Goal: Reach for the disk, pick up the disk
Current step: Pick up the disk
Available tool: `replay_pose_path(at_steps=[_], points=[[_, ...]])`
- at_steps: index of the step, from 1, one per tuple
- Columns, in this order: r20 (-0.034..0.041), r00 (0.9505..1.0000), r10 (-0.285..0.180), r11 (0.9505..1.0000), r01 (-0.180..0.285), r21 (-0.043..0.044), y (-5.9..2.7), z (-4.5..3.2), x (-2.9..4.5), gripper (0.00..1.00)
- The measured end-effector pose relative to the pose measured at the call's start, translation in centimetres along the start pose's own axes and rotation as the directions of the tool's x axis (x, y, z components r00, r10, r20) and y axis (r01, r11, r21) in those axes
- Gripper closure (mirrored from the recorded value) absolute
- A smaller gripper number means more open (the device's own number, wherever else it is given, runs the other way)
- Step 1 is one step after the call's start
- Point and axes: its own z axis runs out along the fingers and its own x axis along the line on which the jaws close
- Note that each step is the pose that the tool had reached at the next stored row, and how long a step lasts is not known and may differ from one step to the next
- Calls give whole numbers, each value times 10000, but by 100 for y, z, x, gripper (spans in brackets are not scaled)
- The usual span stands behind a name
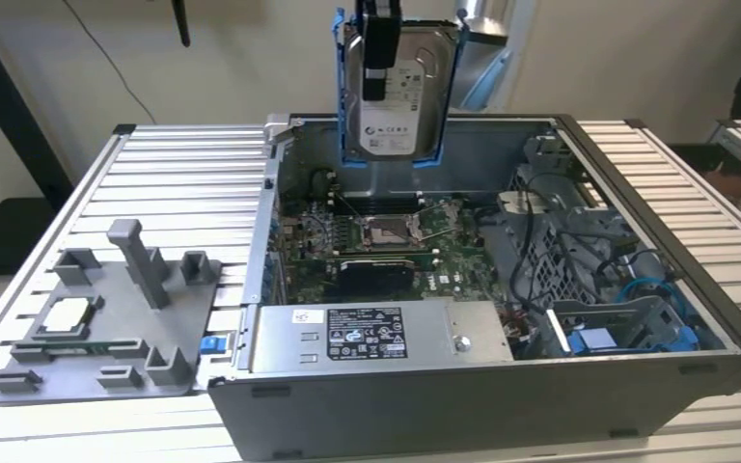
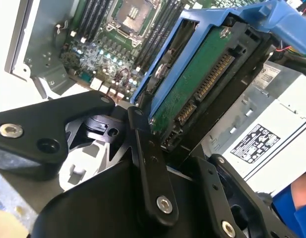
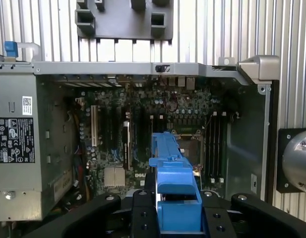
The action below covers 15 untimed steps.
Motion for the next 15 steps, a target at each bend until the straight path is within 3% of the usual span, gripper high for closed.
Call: replay_pose_path(at_steps=[11,15], points=[[0,10000,18,10000,-18,1,-42,-7,115,100],[2,10000,22,10000,-22,3,-49,-9,191,100]])
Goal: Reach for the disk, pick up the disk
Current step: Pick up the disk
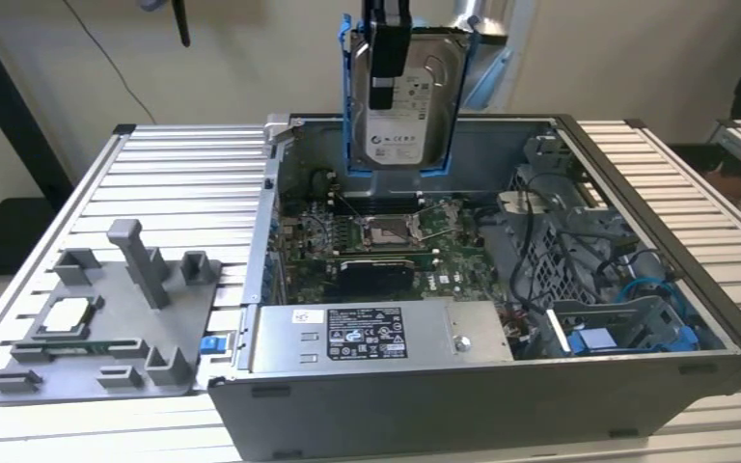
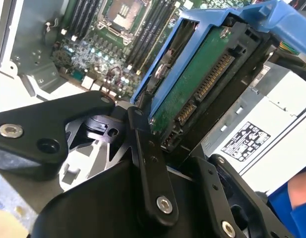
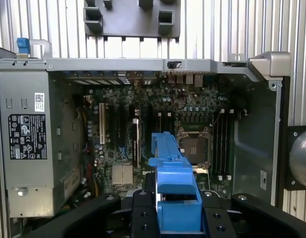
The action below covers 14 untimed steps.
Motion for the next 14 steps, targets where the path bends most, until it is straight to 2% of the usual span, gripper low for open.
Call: replay_pose_path(at_steps=[5,14], points=[[-2,10000,6,10000,-6,-1,-9,-9,125,100],[0,10000,13,10000,-13,1,-21,-25,394,100]])
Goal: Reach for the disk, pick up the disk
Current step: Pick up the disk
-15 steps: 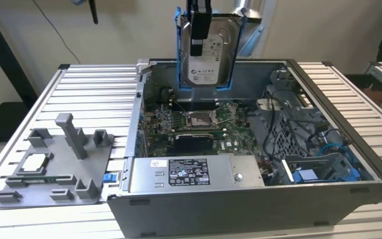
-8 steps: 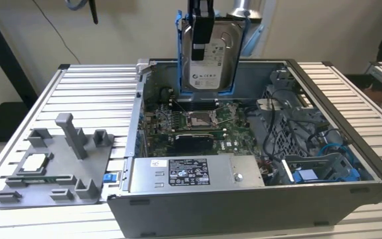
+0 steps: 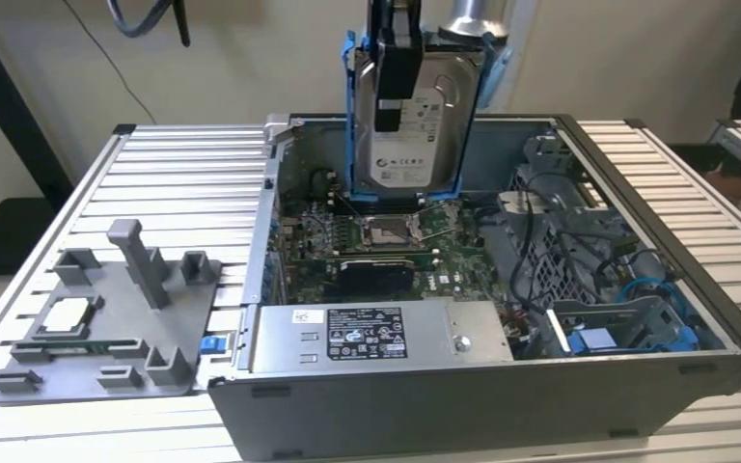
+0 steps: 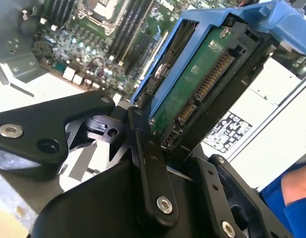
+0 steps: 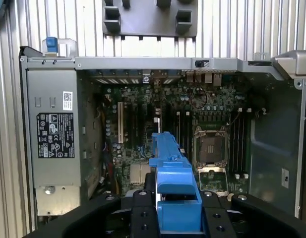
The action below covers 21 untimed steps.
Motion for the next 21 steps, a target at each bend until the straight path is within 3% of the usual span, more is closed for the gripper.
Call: replay_pose_path(at_steps=[7,13,21], points=[[-1,10000,4,10000,-4,0,-4,-7,111,100],[-1,10000,6,10000,-6,0,-21,-17,283,100],[-11,10000,6,10000,-6,1,-114,-25,416,100]])
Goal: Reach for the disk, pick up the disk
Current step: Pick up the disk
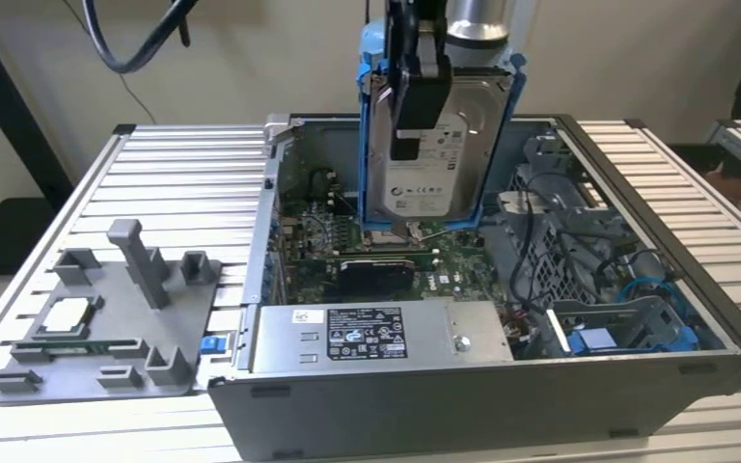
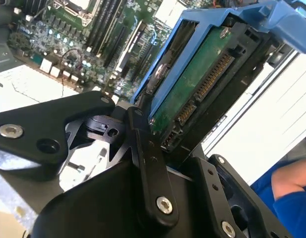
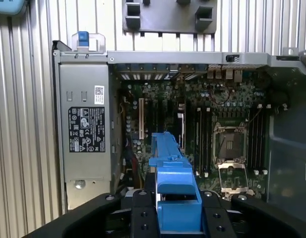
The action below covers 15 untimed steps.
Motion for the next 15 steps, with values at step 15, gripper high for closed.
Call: replay_pose_path(at_steps=[15], points=[[-38,10000,0,10000,0,1,-81,-113,239,100]])
